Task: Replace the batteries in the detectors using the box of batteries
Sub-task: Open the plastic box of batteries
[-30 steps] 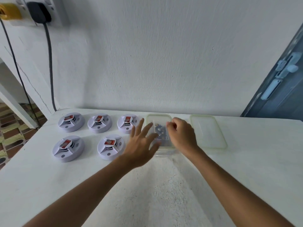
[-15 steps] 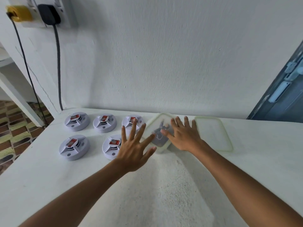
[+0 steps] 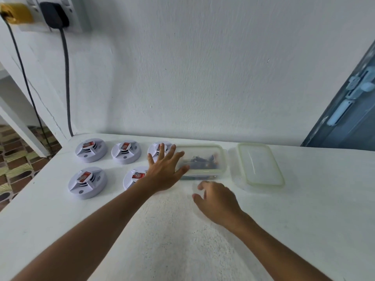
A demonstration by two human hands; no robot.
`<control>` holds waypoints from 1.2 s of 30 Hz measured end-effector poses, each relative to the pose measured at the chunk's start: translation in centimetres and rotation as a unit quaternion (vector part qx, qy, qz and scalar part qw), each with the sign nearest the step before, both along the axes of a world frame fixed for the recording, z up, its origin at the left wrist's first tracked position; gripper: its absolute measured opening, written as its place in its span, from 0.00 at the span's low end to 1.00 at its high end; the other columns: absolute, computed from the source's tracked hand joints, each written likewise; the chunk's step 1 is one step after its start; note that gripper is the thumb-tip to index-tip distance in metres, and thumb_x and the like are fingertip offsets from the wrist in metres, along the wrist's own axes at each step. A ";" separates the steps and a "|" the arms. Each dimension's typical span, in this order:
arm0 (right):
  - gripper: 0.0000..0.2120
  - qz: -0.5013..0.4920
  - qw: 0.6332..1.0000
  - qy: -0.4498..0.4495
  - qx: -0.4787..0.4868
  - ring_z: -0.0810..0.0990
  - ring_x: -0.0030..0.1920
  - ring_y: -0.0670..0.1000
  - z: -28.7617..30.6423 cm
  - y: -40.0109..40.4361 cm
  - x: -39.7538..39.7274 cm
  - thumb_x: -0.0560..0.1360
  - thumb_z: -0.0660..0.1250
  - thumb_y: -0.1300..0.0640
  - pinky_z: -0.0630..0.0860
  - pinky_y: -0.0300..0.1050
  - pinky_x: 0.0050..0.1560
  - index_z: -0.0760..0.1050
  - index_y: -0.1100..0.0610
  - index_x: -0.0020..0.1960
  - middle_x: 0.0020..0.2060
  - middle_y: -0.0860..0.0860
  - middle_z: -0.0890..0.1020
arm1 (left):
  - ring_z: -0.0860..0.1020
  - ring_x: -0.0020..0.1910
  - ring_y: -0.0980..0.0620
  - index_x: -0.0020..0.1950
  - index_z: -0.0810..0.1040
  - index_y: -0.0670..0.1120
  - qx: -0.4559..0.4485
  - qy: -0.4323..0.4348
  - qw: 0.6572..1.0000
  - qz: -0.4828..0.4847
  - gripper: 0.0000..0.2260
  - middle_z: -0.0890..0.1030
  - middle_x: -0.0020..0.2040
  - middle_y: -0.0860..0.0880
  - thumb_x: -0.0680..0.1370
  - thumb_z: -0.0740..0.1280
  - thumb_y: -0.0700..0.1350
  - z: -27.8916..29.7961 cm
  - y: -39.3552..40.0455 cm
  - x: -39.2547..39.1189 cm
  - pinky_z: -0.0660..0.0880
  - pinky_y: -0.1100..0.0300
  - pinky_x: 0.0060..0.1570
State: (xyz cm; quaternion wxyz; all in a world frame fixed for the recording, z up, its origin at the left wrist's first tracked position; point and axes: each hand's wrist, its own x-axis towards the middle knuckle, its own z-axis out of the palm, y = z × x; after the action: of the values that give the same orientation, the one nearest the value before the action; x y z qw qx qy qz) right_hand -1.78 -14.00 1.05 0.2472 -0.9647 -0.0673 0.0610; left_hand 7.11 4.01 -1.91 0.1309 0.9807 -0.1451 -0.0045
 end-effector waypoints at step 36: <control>0.10 -0.096 0.971 -0.102 0.192 0.80 0.41 0.47 1.8 0.8 4.6 0.79 0.63 0.53 0.75 0.43 0.41 0.77 0.58 0.55 0.42 0.53 0.81 | 0.42 0.78 0.41 0.77 0.60 0.53 -0.010 0.035 0.999 0.012 0.28 0.48 0.80 0.47 0.79 0.55 0.64 1.3 -0.4 -0.2 0.49 0.34 0.72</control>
State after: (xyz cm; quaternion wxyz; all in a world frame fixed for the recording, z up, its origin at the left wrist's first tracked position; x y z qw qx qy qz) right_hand 2.79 -13.24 2.85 0.4242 -0.9023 -0.0099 -0.0759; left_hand 6.93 3.56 -0.57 0.1458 0.9802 -0.1288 -0.0361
